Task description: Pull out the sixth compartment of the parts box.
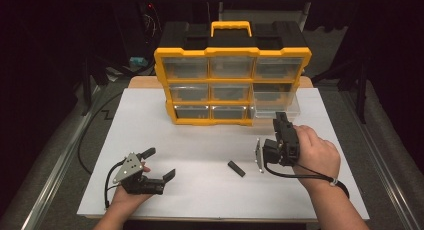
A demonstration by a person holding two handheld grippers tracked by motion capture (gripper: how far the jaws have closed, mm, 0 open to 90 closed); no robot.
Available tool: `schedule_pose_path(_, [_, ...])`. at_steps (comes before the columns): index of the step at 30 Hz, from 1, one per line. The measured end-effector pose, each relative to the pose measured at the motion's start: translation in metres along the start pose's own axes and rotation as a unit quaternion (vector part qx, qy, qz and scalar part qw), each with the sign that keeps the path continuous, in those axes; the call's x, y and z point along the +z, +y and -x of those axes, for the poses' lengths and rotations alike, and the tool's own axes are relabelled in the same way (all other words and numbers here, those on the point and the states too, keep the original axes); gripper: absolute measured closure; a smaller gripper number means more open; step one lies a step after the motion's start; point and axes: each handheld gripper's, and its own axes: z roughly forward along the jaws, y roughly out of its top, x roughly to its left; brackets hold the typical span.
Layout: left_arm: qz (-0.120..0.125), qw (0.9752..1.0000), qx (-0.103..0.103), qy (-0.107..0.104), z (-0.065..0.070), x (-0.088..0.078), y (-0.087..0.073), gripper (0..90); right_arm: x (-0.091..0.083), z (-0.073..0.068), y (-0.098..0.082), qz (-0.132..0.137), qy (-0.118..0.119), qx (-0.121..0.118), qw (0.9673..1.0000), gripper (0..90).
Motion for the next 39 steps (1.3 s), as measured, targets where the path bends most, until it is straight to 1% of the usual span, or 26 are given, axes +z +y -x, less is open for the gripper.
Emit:
schedule_pose_path(1, [0.000, 1.0000, 0.000, 0.000, 0.000, 0.000, 0.000, 0.3, -0.002, 0.000, 0.000, 0.004, 0.000, 0.002, 1.0000, 65.0])
schedule_pose_path(2, [0.003, 1.0000, -0.002, 0.001, -0.001, 0.000, 0.001, 0.3, -0.004, 0.000, -0.001, 0.008, 0.000, -0.003, 1.0000, 64.8])
schedule_pose_path(3, [0.003, 1.0000, -0.003, 0.001, -0.001, -0.001, 0.001, 0.3, -0.007, -0.003, -0.001, 0.013, 0.006, -0.001, 0.9999, 64.0])
schedule_pose_path(4, [0.004, 1.0000, -0.003, 0.002, -0.002, -0.001, 0.002, 0.3, -0.007, -0.003, -0.001, 0.013, 0.006, -0.001, 0.9999, 64.0])
schedule_pose_path(7, [0.007, 1.0000, -0.005, 0.003, -0.002, -0.001, 0.002, 0.3, -0.010, -0.010, -0.001, 0.016, 0.015, -0.007, 0.9997, 62.7])
schedule_pose_path(9, [0.008, 1.0000, -0.004, 0.003, -0.002, -0.002, 0.003, 0.3, -0.011, -0.016, -0.001, 0.015, 0.022, -0.006, 0.9996, 61.9])
schedule_pose_path(11, [0.011, 0.9999, -0.006, 0.005, -0.003, -0.002, 0.004, 0.3, -0.012, -0.026, -0.002, 0.016, 0.031, -0.006, 0.9994, 61.1])
schedule_pose_path(12, [0.012, 0.9999, -0.008, 0.005, -0.003, -0.002, 0.004, 0.3, -0.012, -0.026, -0.002, 0.016, 0.031, -0.006, 0.9994, 61.1])
schedule_pose_path(13, [0.013, 0.9999, -0.009, 0.006, -0.003, -0.002, 0.004, 0.3, -0.012, -0.033, -0.003, 0.018, 0.038, -0.007, 0.9991, 60.6])
schedule_pose_path(14, [0.012, 0.9999, -0.008, 0.006, -0.004, -0.002, 0.005, 0.3, -0.012, -0.033, -0.003, 0.018, 0.038, -0.007, 0.9991, 60.6])
schedule_pose_path(16, [0.013, 0.9998, -0.010, 0.007, -0.004, -0.003, 0.005, 0.3, -0.012, -0.041, -0.003, 0.017, 0.046, -0.007, 0.9988, 60.1])
schedule_pose_path(18, [0.015, 0.9998, -0.010, 0.007, -0.005, -0.003, 0.006, 0.3, -0.012, -0.051, -0.003, 0.020, 0.048, -0.012, 0.9986, 60.0])
schedule_pose_path(19, [0.015, 0.9998, -0.009, 0.008, -0.006, -0.003, 0.006, 0.3, -0.011, -0.061, -0.002, 0.019, 0.057, -0.014, 0.9981, 59.8])
schedule_pose_path(20, [0.016, 0.9998, -0.010, 0.009, -0.006, -0.003, 0.006, 0.3, -0.011, -0.061, -0.002, 0.019, 0.057, -0.014, 0.9981, 59.8])
schedule_pose_path(21, [0.017, 0.9998, -0.011, 0.009, -0.006, -0.003, 0.007, 0.3, -0.011, -0.066, -0.003, 0.022, 0.059, -0.016, 0.9979, 59.7])
schedule_pose_path(22, [0.019, 0.9997, -0.011, 0.010, -0.007, -0.004, 0.007, 0.3, -0.011, -0.070, -0.002, 0.017, 0.067, -0.015, 0.9975, 59.5])
schedule_pose_path(24, [0.019, 0.9997, -0.012, 0.011, -0.008, -0.004, 0.008, 0.3, -0.010, -0.080, -0.003, 0.019, 0.071, -0.014, 0.9972, 59.5])
schedule_pose_path(25, [0.021, 0.9996, -0.013, 0.012, -0.008, -0.004, 0.009, 0.3, -0.010, -0.089, -0.004, 0.013, 0.082, -0.002, 0.9965, 59.4])
schedule_pose_path(26, [0.022, 0.9996, -0.014, 0.012, -0.008, -0.005, 0.009, 0.3, -0.010, -0.089, -0.004, 0.013, 0.082, -0.002, 0.9965, 59.4])
schedule_pose_path(28, [0.023, 0.9995, -0.015, 0.013, -0.009, -0.005, 0.010, 0.3, -0.010, -0.095, -0.004, 0.016, 0.085, -0.011, 0.9962, 59.3])
schedule_pose_path(30, [0.022, 0.9995, -0.015, 0.013, -0.010, -0.005, 0.010, 0.3, -0.012, -0.105, -0.006, 0.012, 0.093, -0.005, 0.9956, 59.3])
schedule_pose_path(31, [0.022, 0.9996, -0.015, 0.014, -0.010, -0.005, 0.010, 0.3, -0.012, -0.105, -0.006, 0.012, 0.093, -0.005, 0.9956, 59.3])
schedule_pose_path(32, [0.022, 0.9995, -0.015, 0.014, -0.010, -0.006, 0.010, 0.3, -0.013, -0.110, -0.007, 0.011, 0.099, -0.003, 0.9950, 59.3])
schedule_pose_path(33, [0.020, 0.9996, -0.014, 0.015, -0.010, -0.006, 0.010, 0.3, -0.013, -0.113, -0.008, 0.016, 0.098, -0.005, 0.9951, 59.2])
schedule_pose_path(35, [0.022, 0.9995, -0.017, 0.016, -0.011, -0.006, 0.010, 0.3, -0.014, -0.114, -0.009, 0.017, 0.099, -0.007, 0.9949, 59.1])
schedule_pose_path(39, [0.022, 0.9994, -0.018, 0.017, -0.011, -0.005, 0.011, 0.3, -0.018, -0.118, -0.016, 0.016, 0.103, -0.001, 0.9945, 58.2])
